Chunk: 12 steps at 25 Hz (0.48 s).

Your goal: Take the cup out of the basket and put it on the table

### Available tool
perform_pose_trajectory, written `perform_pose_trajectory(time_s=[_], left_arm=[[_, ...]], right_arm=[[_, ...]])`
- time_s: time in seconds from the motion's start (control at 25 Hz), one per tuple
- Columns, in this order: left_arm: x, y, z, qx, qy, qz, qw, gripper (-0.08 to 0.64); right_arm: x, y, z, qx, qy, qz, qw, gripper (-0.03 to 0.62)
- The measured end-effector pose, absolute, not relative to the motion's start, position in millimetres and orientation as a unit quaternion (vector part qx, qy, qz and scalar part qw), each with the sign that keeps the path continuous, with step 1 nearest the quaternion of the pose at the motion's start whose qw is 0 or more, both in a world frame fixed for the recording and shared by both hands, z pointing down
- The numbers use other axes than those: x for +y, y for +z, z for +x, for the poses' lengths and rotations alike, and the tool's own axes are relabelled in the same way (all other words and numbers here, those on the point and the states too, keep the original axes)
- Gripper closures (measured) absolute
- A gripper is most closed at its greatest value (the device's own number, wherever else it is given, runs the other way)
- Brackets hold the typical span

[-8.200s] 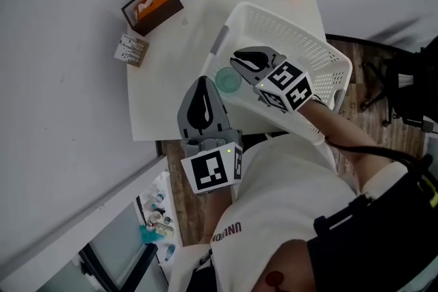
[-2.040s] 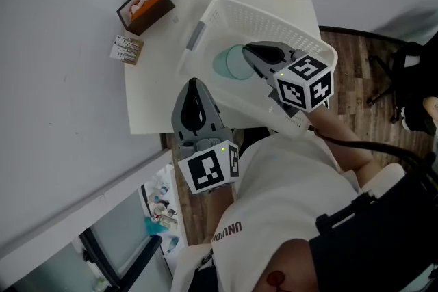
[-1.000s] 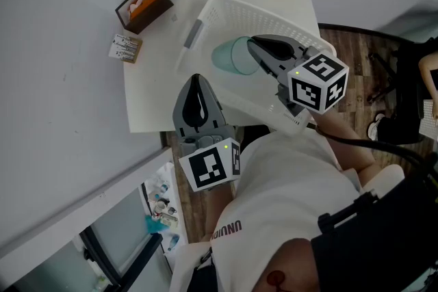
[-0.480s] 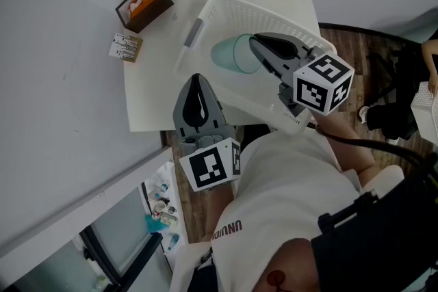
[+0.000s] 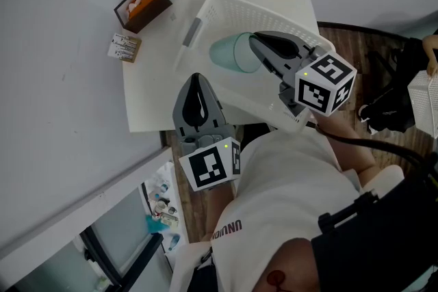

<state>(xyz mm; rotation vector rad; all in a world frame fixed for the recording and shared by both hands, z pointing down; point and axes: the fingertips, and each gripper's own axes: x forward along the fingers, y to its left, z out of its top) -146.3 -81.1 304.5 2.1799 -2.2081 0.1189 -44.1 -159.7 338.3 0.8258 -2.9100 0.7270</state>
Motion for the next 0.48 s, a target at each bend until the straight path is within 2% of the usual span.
perform_pose_trajectory(time_s=[0.48], left_arm=[[-80.1, 304.7, -147.3, -0.713, 0.038, 0.700, 0.019, 0.548]], right_arm=[[-160.4, 336.8, -43.7, -0.935, 0.229, 0.270, 0.015, 0.555]])
